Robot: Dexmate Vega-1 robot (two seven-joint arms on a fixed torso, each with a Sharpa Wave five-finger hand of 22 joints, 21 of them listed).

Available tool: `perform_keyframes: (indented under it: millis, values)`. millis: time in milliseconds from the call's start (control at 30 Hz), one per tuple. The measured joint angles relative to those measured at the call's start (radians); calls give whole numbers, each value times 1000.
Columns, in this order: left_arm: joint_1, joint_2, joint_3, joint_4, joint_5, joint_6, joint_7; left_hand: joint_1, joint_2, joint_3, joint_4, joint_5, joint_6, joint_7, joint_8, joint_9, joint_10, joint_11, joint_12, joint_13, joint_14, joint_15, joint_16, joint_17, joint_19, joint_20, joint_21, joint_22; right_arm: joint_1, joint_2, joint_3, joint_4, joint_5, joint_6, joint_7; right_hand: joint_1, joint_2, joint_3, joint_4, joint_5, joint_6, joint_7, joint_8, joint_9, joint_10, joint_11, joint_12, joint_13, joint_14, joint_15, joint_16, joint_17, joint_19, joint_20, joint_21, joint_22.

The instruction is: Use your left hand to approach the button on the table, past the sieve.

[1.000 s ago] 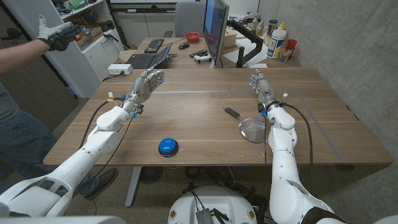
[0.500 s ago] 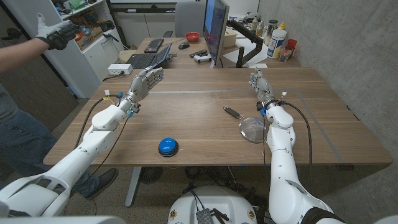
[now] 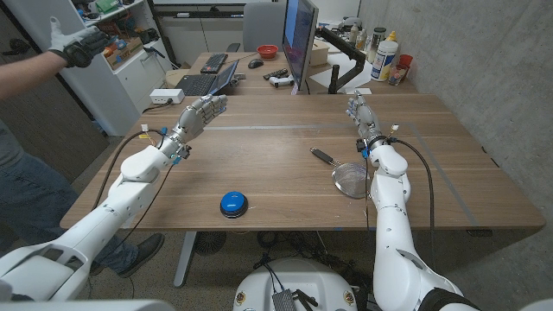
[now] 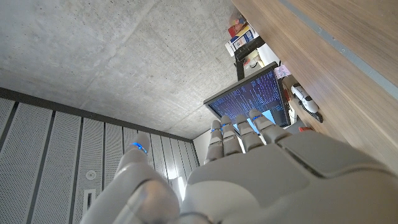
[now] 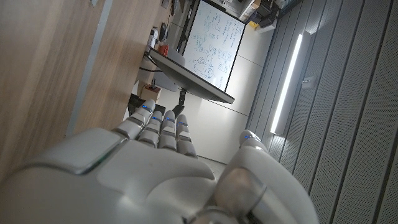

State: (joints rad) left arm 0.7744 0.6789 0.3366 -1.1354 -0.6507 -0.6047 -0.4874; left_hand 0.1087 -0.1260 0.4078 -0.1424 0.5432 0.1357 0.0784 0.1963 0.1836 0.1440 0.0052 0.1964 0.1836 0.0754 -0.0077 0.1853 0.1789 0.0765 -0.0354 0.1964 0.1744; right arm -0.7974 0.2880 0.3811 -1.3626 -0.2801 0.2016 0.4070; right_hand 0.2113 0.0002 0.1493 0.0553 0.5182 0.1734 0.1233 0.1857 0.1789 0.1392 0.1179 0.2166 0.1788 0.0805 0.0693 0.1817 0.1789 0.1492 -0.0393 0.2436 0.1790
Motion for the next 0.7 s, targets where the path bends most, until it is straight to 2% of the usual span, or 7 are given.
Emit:
perform_keyframes:
  millis: [700]
  values:
    - [20,29,-13,-5,-7,-90,-51,9,1,-3,-3,1,0,0,0,0,-6,1,0,0,0,0,0,0,0,0,0,5,-21,10,-15,-51,-16,-36,-7,0,0,-4,-4,4,0,0,0,0,6,5,0,0,0,0,0,0,4,4,0,0]
